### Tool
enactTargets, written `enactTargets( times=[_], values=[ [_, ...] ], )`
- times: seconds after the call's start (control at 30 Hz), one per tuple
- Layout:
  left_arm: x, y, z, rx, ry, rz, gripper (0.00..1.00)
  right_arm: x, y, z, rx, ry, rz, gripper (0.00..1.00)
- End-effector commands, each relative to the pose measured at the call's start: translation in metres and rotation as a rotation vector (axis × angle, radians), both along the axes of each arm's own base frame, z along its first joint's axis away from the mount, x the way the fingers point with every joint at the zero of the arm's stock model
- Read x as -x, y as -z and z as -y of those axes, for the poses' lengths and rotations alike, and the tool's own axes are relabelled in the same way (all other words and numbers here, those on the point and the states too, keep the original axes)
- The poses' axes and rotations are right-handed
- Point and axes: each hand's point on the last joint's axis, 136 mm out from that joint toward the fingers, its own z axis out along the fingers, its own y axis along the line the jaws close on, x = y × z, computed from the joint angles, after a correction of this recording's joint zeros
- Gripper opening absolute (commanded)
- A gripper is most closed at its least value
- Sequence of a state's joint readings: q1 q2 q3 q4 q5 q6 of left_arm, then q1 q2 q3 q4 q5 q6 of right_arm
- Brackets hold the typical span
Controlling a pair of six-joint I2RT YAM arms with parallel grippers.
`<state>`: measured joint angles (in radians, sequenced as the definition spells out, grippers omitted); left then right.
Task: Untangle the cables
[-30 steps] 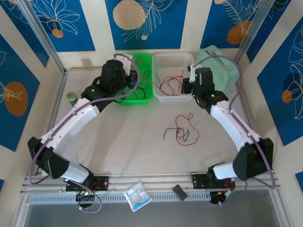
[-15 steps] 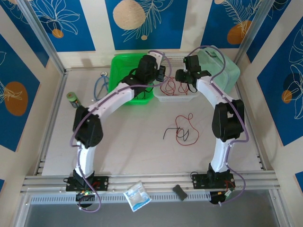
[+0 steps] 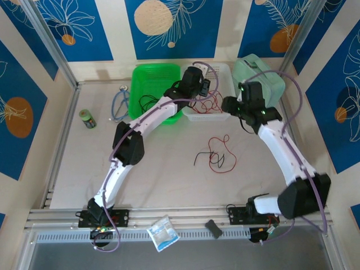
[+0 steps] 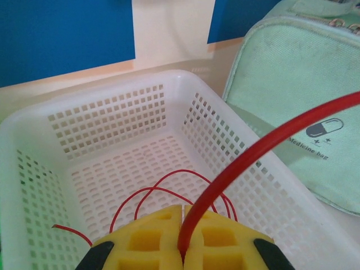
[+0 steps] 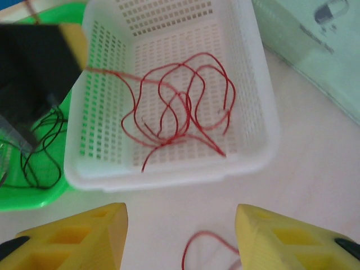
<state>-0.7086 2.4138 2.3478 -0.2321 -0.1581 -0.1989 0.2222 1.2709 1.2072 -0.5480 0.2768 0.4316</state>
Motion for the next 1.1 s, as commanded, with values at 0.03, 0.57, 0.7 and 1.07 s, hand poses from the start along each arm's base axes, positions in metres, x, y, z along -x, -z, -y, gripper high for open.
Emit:
enactTargets(
  times=[0.03, 0.57, 0.7, 1.07],
  values=[
    [-0.001, 0.026, 0.011, -0.070, 0.006, -0.024, 0.00, 0.057, 0.014, 0.003, -0.056, 0.009, -0.076, 0.54],
    [0.016, 0.044, 0.013, -0.168, 0.050, -0.083, 0.76, 0.151, 0.087, -0.011, -0.171, 0.042, -0.311, 0.55],
    [0.028, 0.008, 0.017, -0.163, 0.098, -0.028, 0.96, 0.164, 0.106, -0.024, -0.140, 0.025, -0.383, 0.52],
    [0.063, -0.058, -0.005, -0.181, 0.090, 0.023, 1.00, 0.178, 0.156, -0.044, -0.036, 0.038, -0.521, 0.42]
  ],
)
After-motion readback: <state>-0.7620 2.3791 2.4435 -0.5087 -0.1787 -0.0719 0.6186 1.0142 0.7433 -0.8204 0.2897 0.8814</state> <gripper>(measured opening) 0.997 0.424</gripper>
